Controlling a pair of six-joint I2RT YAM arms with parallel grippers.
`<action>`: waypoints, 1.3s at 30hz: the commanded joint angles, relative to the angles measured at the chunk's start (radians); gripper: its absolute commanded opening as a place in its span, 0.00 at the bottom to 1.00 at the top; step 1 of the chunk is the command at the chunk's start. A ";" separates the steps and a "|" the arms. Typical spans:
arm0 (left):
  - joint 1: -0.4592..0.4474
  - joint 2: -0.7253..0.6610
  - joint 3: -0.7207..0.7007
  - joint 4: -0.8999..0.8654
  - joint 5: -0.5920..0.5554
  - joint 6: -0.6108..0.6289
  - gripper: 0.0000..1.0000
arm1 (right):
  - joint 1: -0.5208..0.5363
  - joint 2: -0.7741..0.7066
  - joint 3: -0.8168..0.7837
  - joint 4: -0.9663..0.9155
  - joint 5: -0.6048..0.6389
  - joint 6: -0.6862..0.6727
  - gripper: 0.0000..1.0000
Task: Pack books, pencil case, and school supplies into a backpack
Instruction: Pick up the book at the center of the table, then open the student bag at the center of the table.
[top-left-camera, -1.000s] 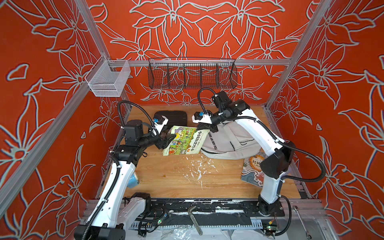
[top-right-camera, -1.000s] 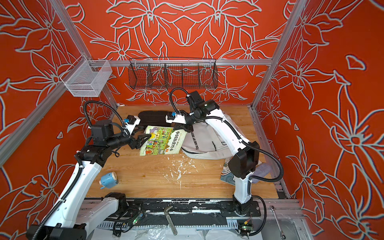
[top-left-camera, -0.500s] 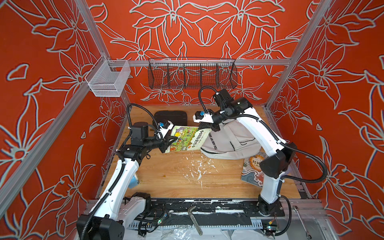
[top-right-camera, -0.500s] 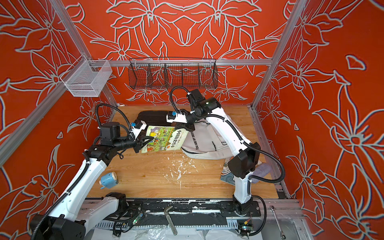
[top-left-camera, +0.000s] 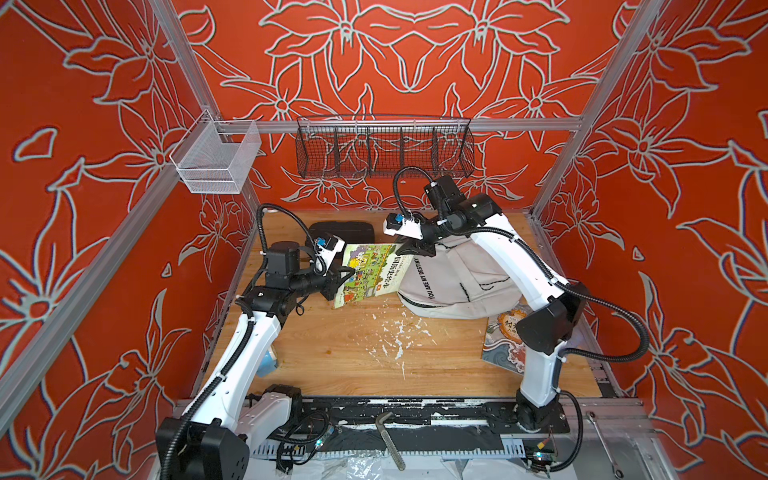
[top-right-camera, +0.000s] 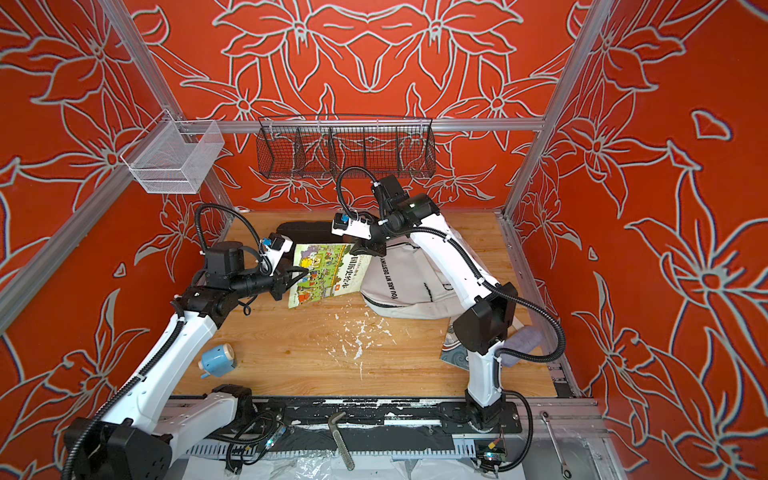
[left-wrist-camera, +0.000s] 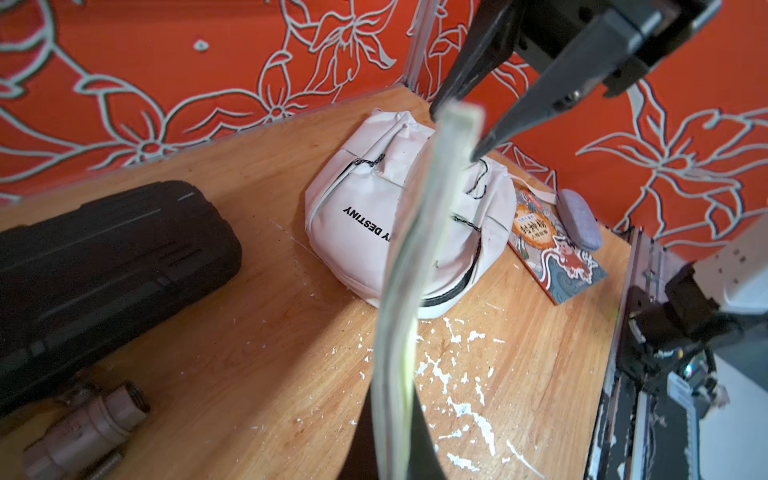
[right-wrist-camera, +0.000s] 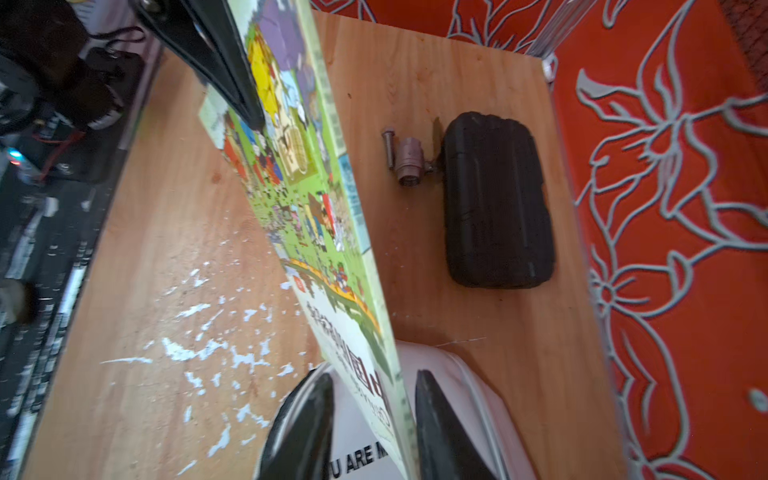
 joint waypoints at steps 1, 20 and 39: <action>-0.003 0.021 0.050 0.037 -0.087 -0.145 0.00 | -0.007 -0.050 -0.081 0.128 0.141 0.214 0.46; 0.075 0.011 0.110 -0.008 -0.197 -0.549 0.00 | 0.027 -0.250 -0.689 0.344 0.422 0.770 0.59; 0.157 -0.044 0.087 -0.089 -0.226 -0.523 0.00 | 0.170 0.019 -0.598 0.402 0.597 0.746 0.57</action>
